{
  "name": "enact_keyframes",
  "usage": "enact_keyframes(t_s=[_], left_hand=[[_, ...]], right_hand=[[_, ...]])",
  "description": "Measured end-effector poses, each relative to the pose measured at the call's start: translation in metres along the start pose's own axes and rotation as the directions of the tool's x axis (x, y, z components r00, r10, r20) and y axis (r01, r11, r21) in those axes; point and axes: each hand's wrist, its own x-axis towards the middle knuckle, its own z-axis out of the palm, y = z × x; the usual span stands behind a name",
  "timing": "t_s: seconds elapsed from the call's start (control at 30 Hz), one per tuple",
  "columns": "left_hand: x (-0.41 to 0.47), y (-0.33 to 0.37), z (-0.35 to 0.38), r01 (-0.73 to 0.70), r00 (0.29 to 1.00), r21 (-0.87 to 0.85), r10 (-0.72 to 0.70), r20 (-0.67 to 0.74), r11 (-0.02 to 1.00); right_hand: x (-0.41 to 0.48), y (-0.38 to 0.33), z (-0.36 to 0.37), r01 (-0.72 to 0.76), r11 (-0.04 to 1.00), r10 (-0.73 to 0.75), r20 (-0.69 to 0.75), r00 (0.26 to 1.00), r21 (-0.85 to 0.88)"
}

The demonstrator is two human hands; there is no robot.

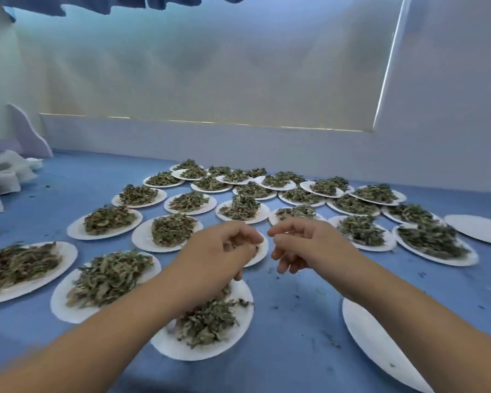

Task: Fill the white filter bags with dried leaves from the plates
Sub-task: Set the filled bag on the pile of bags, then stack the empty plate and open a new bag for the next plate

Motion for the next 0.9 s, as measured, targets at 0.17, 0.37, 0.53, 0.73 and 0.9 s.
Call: enact_keyframes(t_s=[0.17, 0.37, 0.53, 0.73, 0.9], left_hand=[[0.002, 0.040, 0.076, -0.060, 0.977, -0.015, 0.062, 0.205, 0.998], [0.017, 0.054, 0.143, -0.054, 0.920, 0.224, -0.039, 0.389, 0.973], [0.026, 0.040, 0.164, -0.074, 0.909, 0.638, -0.212, 0.360, 0.767], [0.027, 0.033, 0.171, -0.044, 0.915, 0.679, -0.244, 0.322, 0.733], [0.041, 0.040, 0.176, 0.055, 0.912, 0.544, -0.264, 0.315, 0.837]], right_hand=[[-0.050, 0.028, -0.083, -0.079, 0.993, 0.069, -0.119, 0.991, -0.083], [-0.091, 0.062, -0.144, -0.229, 0.903, 0.127, -0.283, 0.951, -0.363], [-0.116, 0.089, -0.171, -0.501, 0.652, 0.285, -0.429, 0.857, -0.569], [-0.126, 0.104, -0.165, -0.477, 0.673, 0.279, -0.403, 0.872, -0.566], [-0.122, 0.105, -0.173, -0.465, 0.737, 0.248, -0.444, 0.861, -0.490]])
